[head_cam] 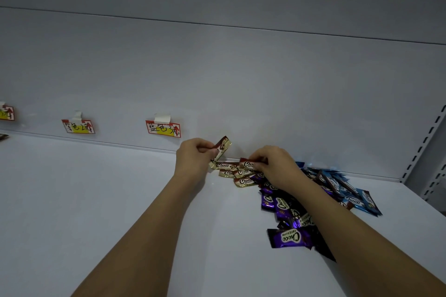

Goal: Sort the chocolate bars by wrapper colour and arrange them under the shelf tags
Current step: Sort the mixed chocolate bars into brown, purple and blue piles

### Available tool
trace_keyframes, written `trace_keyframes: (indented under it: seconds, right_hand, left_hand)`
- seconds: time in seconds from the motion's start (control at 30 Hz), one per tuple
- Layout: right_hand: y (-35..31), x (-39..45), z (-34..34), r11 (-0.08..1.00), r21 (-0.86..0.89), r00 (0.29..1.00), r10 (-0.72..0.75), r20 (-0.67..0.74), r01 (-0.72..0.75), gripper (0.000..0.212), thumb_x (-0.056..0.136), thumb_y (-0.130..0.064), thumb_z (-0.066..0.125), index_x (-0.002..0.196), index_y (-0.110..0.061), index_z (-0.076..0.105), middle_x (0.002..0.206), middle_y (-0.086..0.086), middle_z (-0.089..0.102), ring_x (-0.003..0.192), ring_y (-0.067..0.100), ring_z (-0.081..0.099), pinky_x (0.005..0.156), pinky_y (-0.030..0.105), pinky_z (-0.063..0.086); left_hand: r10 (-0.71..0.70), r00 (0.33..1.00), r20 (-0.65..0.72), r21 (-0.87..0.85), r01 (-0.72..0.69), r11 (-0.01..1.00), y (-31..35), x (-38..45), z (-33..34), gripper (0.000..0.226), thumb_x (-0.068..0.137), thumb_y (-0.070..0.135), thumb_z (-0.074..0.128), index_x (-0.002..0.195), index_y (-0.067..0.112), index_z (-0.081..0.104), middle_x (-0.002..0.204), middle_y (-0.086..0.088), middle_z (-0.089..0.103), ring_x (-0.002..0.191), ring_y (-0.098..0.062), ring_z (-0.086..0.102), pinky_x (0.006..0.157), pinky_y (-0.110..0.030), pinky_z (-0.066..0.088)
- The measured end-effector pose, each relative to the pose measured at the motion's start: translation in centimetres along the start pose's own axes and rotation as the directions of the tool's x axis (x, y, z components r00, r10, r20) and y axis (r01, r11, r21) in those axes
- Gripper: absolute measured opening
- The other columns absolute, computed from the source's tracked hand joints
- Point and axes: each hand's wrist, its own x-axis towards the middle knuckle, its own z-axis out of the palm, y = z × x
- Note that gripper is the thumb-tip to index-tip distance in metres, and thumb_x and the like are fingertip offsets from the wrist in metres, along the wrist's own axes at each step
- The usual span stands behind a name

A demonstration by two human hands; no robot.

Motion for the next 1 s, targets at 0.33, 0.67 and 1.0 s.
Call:
trace_keyframes:
  seconds: [0.33, 0.67, 1.0]
  right_hand:
    - [0.0, -0.2, 0.8, 0.985, -0.165, 0.998, -0.055, 0.031, 0.06, 0.026, 0.096, -0.015, 0.055, 0.12, -0.017, 0.067, 0.111, 0.002, 0.065, 0.104, 0.021, 0.057, 0.09, 0.041, 0.05]
    - [-0.1, -0.3, 0.8, 0.956, -0.277, 0.991, -0.119, -0.069, 0.096, 0.019, 0.094, -0.024, 0.061, 0.112, -0.02, 0.065, 0.11, -0.004, 0.055, 0.107, 0.017, 0.044, 0.088, 0.032, 0.04]
    - [-1.4, -1.2, -1.3, 0.975, 0.215, 0.98, -0.009, -0.198, 0.052, 0.01, 0.091, -0.017, 0.065, 0.096, -0.025, 0.069, 0.09, -0.013, 0.066, 0.085, 0.004, 0.059, 0.071, 0.016, 0.043]
  left_hand:
    - [-0.005, 1.0, 0.016, -0.027, 0.005, 1.0, -0.8, 0.5, 0.1, 0.01, 0.085, 0.007, 0.071, 0.093, 0.013, 0.071, 0.084, -0.003, 0.07, 0.075, -0.012, 0.065, 0.062, -0.017, 0.047]
    - [0.026, 0.999, 0.041, -0.07, -0.023, 0.997, -0.4, 0.2, 0.3, 0.009, 0.085, 0.005, 0.071, 0.09, 0.011, 0.071, 0.085, -0.006, 0.07, 0.069, -0.011, 0.063, 0.054, -0.012, 0.047]
    - [0.096, 0.995, 0.021, -0.161, -0.092, 0.983, 1.4, 0.1, -0.1, 0.01, 0.084, 0.01, 0.073, 0.087, 0.019, 0.071, 0.085, 0.0, 0.072, 0.081, -0.019, 0.07, 0.072, -0.031, 0.059]
